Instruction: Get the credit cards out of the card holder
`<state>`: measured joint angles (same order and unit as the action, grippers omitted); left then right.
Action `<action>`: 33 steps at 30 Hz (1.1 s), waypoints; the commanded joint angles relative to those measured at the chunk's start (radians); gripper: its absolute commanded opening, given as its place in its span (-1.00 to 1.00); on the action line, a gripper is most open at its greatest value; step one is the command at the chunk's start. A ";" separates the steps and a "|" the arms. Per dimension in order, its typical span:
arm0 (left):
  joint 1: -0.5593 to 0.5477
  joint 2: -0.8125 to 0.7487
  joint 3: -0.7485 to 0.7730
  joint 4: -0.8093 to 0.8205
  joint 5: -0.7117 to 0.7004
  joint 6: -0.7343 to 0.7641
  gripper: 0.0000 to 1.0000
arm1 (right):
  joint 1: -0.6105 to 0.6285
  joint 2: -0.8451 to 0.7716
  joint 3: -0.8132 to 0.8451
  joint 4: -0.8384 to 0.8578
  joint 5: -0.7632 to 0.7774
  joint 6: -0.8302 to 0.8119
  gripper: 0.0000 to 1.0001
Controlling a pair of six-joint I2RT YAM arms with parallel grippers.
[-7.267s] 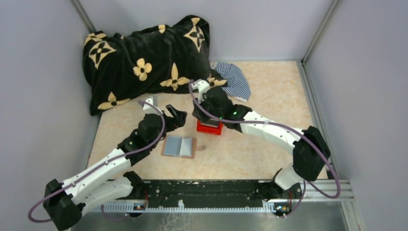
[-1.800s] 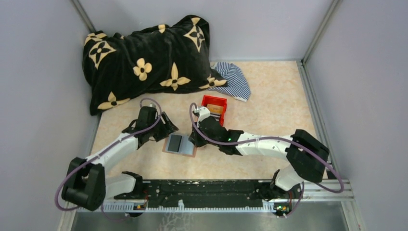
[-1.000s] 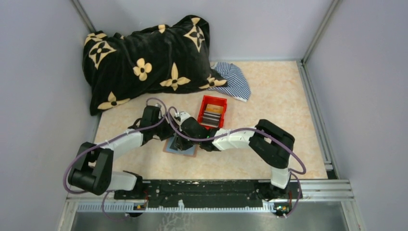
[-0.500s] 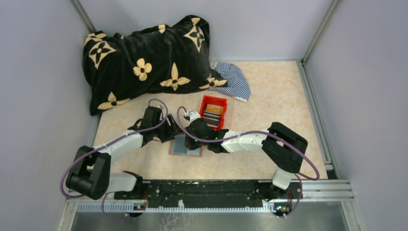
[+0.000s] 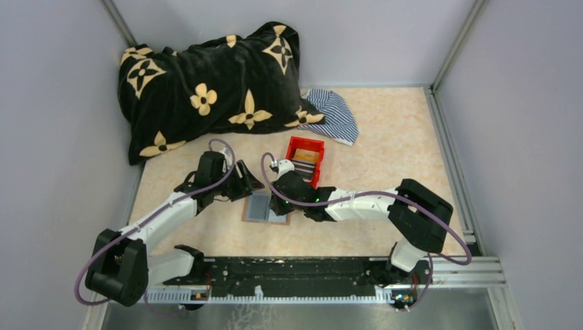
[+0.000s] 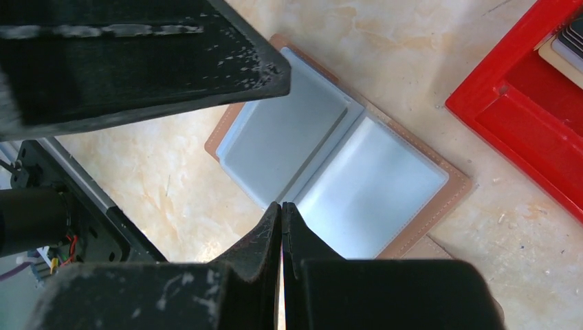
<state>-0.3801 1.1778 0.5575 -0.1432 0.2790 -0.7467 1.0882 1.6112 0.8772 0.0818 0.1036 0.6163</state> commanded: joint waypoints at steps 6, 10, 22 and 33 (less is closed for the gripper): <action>-0.005 -0.099 -0.043 -0.116 0.035 0.069 0.30 | -0.015 0.021 0.003 0.049 0.000 0.019 -1.00; -0.007 -0.134 -0.098 -0.102 0.049 0.084 0.31 | -0.022 0.034 -0.013 0.059 0.009 0.027 -1.00; -0.040 -0.049 -0.132 -0.004 0.060 0.073 0.31 | -0.033 0.123 -0.027 0.078 0.001 0.046 -1.00; -0.091 0.008 -0.133 0.049 0.038 0.056 0.32 | -0.039 0.135 -0.052 0.091 -0.005 0.057 -1.00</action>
<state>-0.4469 1.1687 0.4366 -0.1074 0.3340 -0.6876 1.0580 1.7313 0.8356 0.1452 0.1005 0.6651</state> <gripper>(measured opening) 0.656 0.006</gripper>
